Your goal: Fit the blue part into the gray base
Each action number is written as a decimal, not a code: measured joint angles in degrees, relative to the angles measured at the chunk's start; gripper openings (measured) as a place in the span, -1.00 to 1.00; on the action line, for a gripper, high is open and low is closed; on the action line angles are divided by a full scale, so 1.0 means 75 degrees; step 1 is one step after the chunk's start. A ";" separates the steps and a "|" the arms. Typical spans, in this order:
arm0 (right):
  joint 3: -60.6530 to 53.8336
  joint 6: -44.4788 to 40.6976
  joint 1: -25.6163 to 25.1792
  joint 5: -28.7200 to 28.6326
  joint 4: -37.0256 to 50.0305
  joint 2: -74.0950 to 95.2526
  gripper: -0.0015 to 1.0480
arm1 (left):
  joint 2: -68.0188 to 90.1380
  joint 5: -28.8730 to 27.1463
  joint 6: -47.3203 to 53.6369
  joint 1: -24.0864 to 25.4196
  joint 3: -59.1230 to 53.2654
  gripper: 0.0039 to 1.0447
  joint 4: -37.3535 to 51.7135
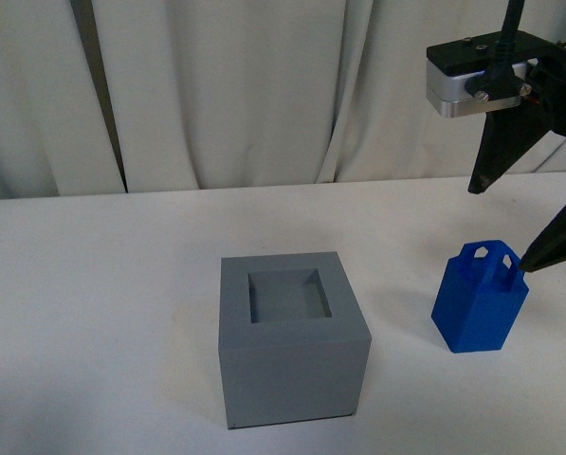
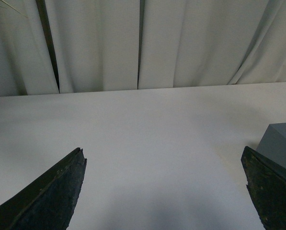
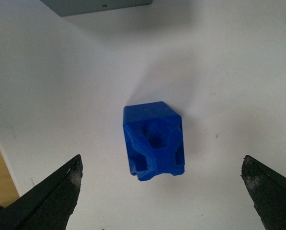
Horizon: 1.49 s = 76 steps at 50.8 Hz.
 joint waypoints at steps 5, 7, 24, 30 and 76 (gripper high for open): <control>0.0227 -0.0096 0.0047 0.0382 0.0070 0.0312 0.86 | 0.0000 0.0000 0.0000 0.0000 0.0000 0.89 0.0000; 0.0271 -0.0111 0.0055 0.0458 0.0058 0.0411 0.86 | 0.0000 0.0000 -0.0003 0.0000 0.0000 0.89 0.0000; 0.0347 -0.0149 0.0082 0.0766 -0.0061 0.0889 0.86 | 0.0000 0.0000 -0.0003 0.0000 0.0000 0.89 0.0000; 0.0347 -0.0198 0.0090 0.0836 0.0067 0.0994 0.86 | 0.0000 0.0000 0.0000 0.0000 0.0000 0.89 0.0000; 0.0181 -0.0219 0.0385 0.1102 0.0367 0.1256 -0.06 | 0.0000 0.0000 0.0000 0.0000 0.0000 0.89 0.0000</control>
